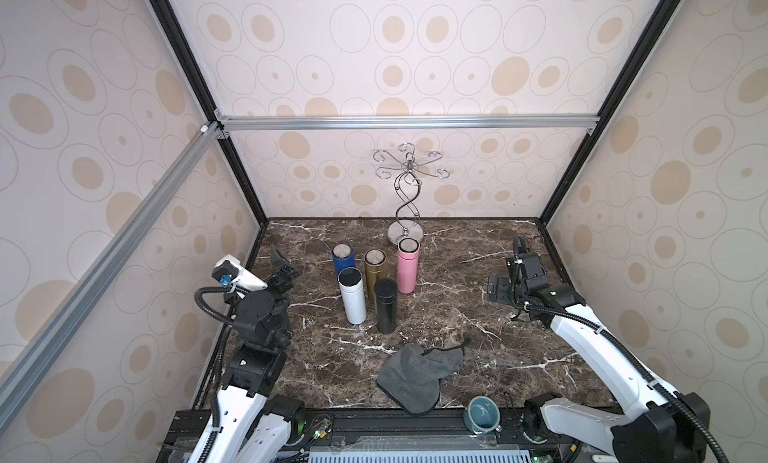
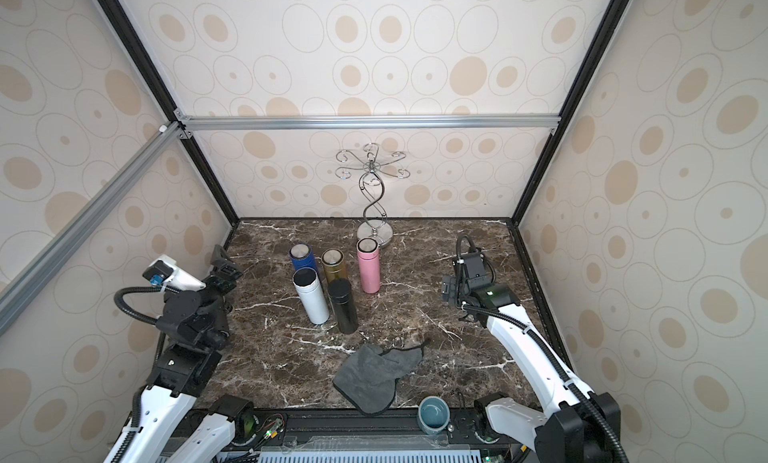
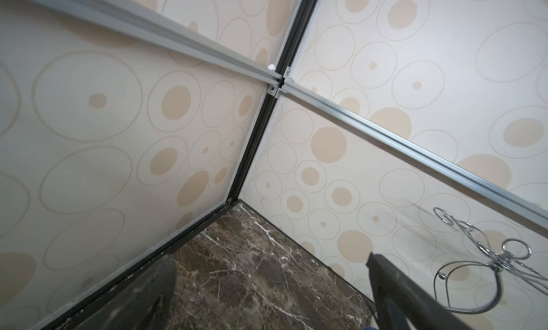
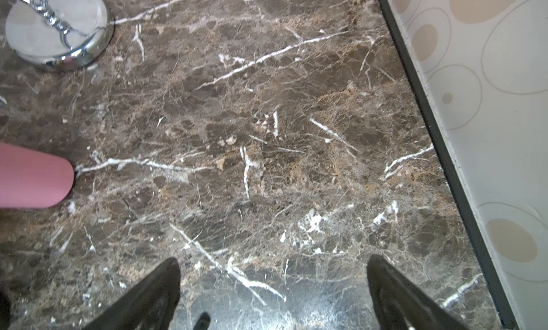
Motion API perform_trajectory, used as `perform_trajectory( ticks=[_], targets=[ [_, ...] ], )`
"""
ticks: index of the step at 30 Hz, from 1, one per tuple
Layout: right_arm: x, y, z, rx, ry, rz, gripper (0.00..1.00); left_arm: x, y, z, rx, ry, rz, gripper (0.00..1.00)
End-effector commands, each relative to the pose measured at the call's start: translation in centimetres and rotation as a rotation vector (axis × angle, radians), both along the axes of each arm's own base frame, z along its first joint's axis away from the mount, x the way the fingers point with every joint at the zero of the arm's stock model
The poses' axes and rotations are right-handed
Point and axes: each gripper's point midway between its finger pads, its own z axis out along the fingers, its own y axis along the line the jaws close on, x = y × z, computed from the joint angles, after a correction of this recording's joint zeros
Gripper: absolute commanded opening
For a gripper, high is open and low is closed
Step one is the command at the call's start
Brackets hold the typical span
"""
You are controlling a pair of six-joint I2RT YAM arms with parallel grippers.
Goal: Wipe the surface of the thermos
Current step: Pick up the thermos from the center of the board.
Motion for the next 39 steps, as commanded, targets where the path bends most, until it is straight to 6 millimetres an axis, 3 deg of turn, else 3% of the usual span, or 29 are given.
perform_trajectory(
  ticks=[1, 7, 13, 19, 25, 30, 34, 39],
  targets=[
    [-2.1, 0.1, 1.0, 0.034, 0.019, 0.000, 0.99, 0.1, -2.2, 4.1, 0.103, 0.018, -0.140, 1.00],
    [-3.5, 1.2, 1.7, 0.105, 0.023, 0.035, 0.98, 2.5, -8.2, 4.8, 0.140, 0.070, -0.459, 1.00],
    [-4.3, 2.3, 2.3, 0.111, 0.032, 0.085, 0.97, 3.1, -11.5, 5.0, 0.218, 0.152, -0.514, 1.00],
    [-4.7, 4.2, 3.1, 0.102, 0.023, 0.142, 0.97, 2.4, -15.1, 5.8, 0.275, 0.193, -0.568, 1.00],
    [-5.2, 5.8, 3.4, 0.104, 0.035, 0.189, 0.97, 1.4, -19.9, 3.6, 0.386, 0.316, -0.655, 1.00],
    [-6.1, 7.0, 4.2, 0.114, 0.050, 0.238, 0.97, -1.4, -24.6, 2.0, 0.471, 0.404, -0.758, 1.00],
    [-6.7, 7.6, 4.4, 0.128, 0.046, 0.244, 0.98, -2.9, -25.9, 0.8, 0.461, 0.412, -0.801, 1.00],
    [-7.2, 8.1, 3.8, 0.151, 0.040, 0.224, 0.98, -3.7, -25.6, -1.4, 0.410, 0.435, -0.817, 1.00]
  ],
)
